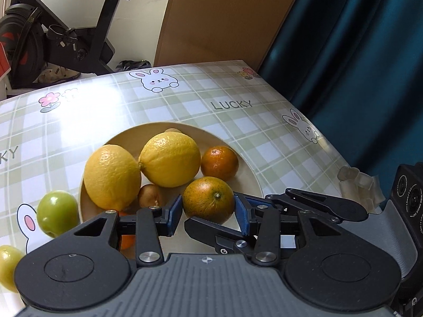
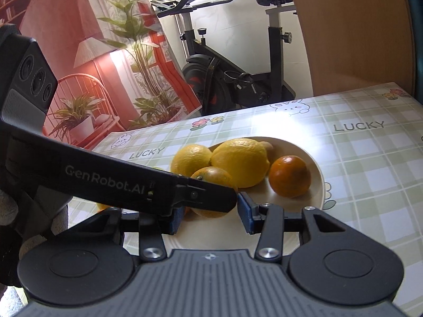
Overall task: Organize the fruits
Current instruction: 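Carry the dark orange with the left tool over the plate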
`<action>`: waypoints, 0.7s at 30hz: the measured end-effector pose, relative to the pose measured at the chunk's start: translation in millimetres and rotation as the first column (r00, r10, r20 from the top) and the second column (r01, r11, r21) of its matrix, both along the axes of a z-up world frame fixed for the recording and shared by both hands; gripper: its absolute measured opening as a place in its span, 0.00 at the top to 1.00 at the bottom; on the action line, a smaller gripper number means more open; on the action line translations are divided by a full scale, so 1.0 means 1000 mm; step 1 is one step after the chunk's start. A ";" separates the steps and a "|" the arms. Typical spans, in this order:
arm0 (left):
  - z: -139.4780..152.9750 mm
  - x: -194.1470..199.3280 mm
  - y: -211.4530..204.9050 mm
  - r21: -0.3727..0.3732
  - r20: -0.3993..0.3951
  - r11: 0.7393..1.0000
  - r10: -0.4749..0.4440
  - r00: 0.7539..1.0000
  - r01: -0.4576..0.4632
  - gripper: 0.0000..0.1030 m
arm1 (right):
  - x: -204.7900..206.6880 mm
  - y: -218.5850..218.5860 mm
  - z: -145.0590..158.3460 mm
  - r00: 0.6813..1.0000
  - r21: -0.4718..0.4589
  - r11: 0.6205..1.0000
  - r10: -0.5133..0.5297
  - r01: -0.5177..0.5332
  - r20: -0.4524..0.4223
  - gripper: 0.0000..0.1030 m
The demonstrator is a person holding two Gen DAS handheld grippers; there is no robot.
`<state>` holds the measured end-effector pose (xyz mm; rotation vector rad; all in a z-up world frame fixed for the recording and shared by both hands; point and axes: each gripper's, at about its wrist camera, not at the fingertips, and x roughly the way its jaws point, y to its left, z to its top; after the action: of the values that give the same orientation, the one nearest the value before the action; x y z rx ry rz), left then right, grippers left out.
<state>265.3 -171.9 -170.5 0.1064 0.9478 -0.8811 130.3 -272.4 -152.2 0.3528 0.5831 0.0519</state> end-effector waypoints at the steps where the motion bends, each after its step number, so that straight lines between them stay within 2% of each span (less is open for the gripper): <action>1: -0.002 0.002 -0.002 0.001 -0.005 1.000 -0.001 1.000 0.001 0.56 | 0.001 -0.004 -0.001 1.000 -0.001 1.000 -0.006 0.006 -0.004 0.55; 9: -0.013 0.011 -0.017 0.021 -0.021 1.000 0.004 1.000 -0.004 0.56 | 0.005 -0.021 -0.010 0.999 -0.005 1.000 -0.029 0.029 -0.018 0.55; 21: -0.021 0.014 -0.023 0.039 -0.030 0.999 0.024 0.999 -0.023 0.56 | 0.009 -0.020 -0.016 0.997 -0.015 0.999 -0.053 0.052 -0.047 0.55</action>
<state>279.3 -194.9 -191.5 0.1153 0.9930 -0.8447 139.3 -292.6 -168.2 0.3568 0.6207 -0.0110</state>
